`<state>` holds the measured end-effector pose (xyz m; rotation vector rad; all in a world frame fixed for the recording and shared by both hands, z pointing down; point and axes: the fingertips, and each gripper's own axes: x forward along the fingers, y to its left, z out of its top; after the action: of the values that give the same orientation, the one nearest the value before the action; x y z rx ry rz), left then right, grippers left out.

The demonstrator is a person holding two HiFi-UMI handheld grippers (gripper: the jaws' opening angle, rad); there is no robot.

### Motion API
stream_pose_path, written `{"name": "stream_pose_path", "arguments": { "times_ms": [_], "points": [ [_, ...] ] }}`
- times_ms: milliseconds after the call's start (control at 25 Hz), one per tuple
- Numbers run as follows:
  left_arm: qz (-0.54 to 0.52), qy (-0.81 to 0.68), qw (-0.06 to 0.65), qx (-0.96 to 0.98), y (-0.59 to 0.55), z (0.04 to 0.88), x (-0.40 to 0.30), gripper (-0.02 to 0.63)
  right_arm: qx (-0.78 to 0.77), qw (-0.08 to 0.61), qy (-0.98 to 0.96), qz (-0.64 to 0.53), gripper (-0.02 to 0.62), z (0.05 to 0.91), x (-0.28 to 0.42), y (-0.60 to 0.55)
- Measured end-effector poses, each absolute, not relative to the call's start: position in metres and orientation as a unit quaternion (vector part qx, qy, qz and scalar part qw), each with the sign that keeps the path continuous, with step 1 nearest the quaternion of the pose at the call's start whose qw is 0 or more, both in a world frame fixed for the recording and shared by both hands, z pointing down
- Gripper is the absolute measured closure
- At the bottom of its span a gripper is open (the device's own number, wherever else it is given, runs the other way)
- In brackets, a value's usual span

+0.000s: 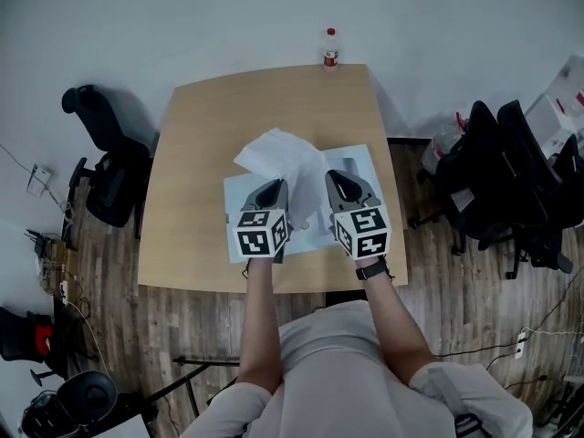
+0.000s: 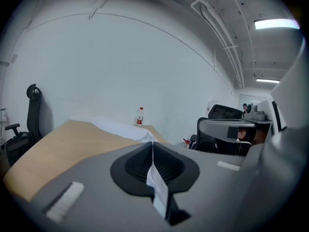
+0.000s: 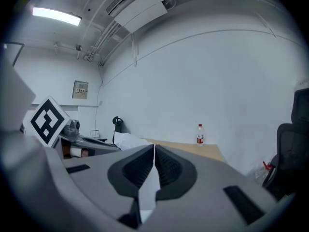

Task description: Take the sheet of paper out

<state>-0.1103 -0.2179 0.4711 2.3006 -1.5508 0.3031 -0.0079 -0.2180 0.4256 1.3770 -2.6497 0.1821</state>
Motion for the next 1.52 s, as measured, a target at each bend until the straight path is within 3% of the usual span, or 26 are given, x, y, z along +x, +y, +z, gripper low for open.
{"name": "stream_pose_path", "arguments": {
  "times_ms": [600, 1520],
  "points": [
    [0.071, -0.578, 0.09, 0.808, -0.217, 0.403, -0.107, 0.594, 0.478, 0.045, -0.877, 0.028, 0.581, 0.385, 0.006, -0.215],
    [0.036, -0.581, 0.067, 0.81, -0.215, 0.384, -0.102, 0.594, 0.49, 0.063, -0.869, 0.0, 0.581, 0.379, 0.018, -0.212]
  ]
}}
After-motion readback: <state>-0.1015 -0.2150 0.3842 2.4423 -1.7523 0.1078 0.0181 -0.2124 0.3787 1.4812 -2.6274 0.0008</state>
